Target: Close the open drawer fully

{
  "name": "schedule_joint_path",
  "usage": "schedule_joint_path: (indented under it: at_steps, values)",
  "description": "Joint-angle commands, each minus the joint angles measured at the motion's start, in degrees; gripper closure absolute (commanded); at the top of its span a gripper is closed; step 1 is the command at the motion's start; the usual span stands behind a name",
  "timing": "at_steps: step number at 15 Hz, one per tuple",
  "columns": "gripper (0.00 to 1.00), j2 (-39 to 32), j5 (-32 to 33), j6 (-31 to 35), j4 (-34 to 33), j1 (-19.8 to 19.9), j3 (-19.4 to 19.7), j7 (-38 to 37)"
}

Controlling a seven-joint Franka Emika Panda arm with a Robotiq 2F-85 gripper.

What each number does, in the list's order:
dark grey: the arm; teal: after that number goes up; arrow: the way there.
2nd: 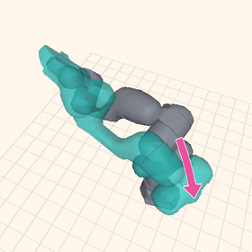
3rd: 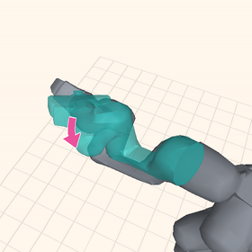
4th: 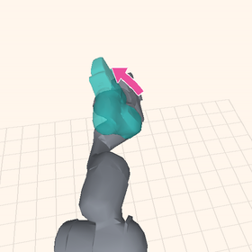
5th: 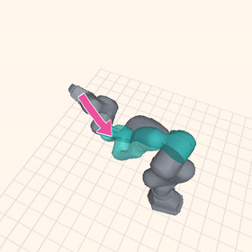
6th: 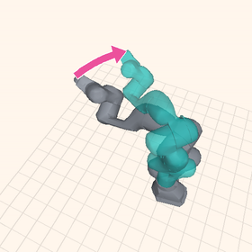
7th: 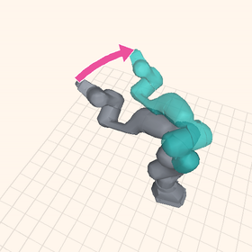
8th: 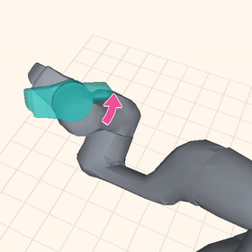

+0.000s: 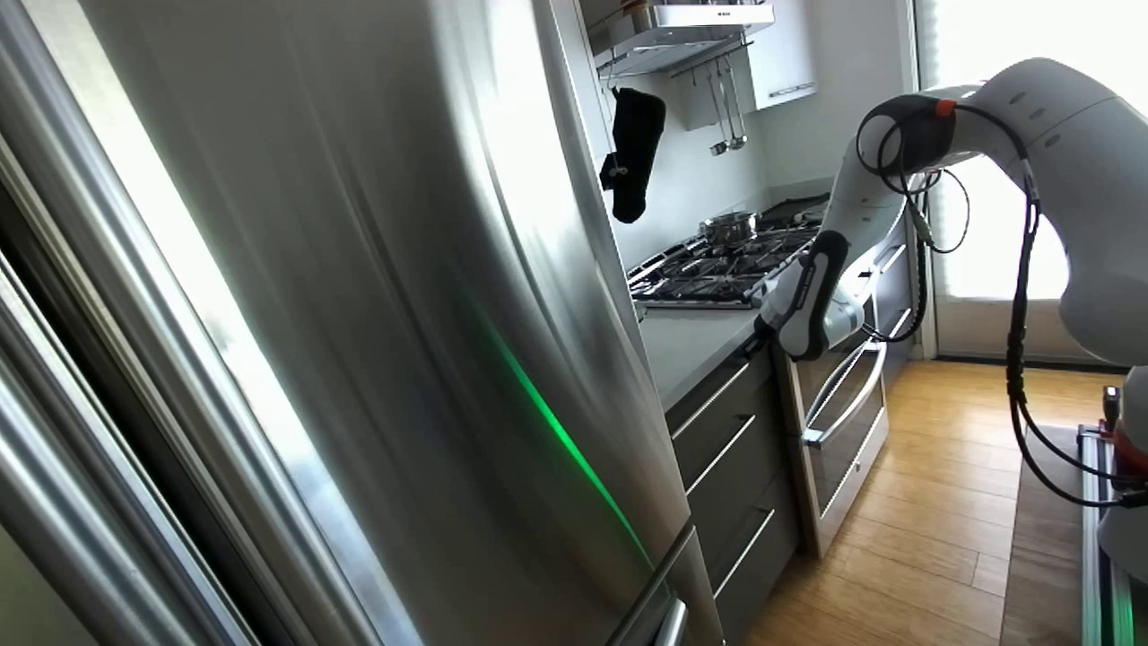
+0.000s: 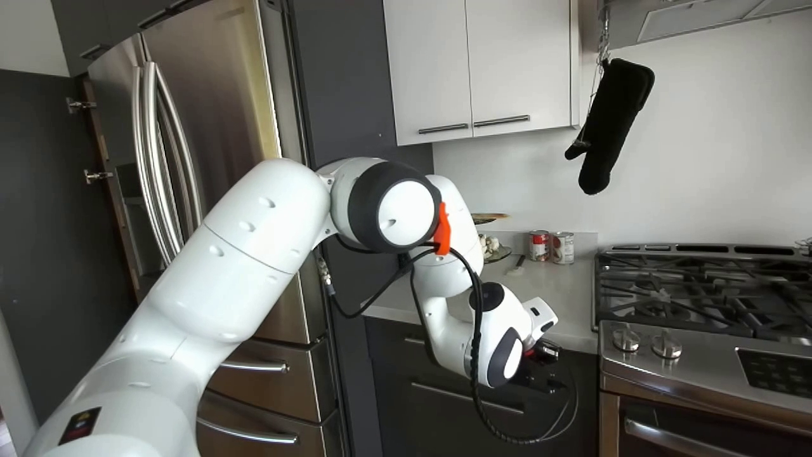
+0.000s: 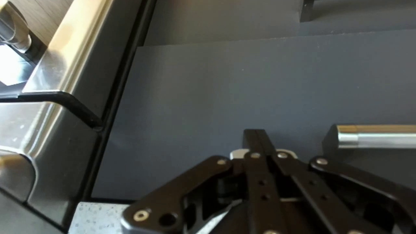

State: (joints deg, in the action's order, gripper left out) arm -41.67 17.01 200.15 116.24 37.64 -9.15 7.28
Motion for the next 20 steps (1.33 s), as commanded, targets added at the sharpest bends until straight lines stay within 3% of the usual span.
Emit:
schedule_joint_path:
  at_steps: [1, 3, 4, 5, 7, 9, 12, 16, 20]
  values:
    - [1.0, -3.5, 2.0, -0.9, -2.6, 2.9, -3.1, -0.6]
    - [1.0, -1.4, 2.1, -2.8, 0.0, 3.4, -3.5, -0.5]
    - [1.0, 0.1, 2.2, -3.1, 1.3, 1.8, -1.7, -1.7]
    - [0.74, 2.3, 2.2, -5.1, 3.7, 2.0, -1.7, -1.8]
    - [0.68, 6.0, 0.5, -9.3, 7.1, 0.6, -0.1, -1.5]
    - [0.53, 10.5, -0.4, -15.9, 11.1, 0.1, 0.6, -0.2]
    - [0.31, 16.7, -3.4, -24.1, 15.9, -3.9, 4.2, 1.2]
    - [0.01, 24.9, -5.0, -31.3, 22.6, -12.3, 11.4, 1.6]
    - [0.0, 32.7, -9.0, -33.7, 30.5, -16.3, 11.5, 3.1]
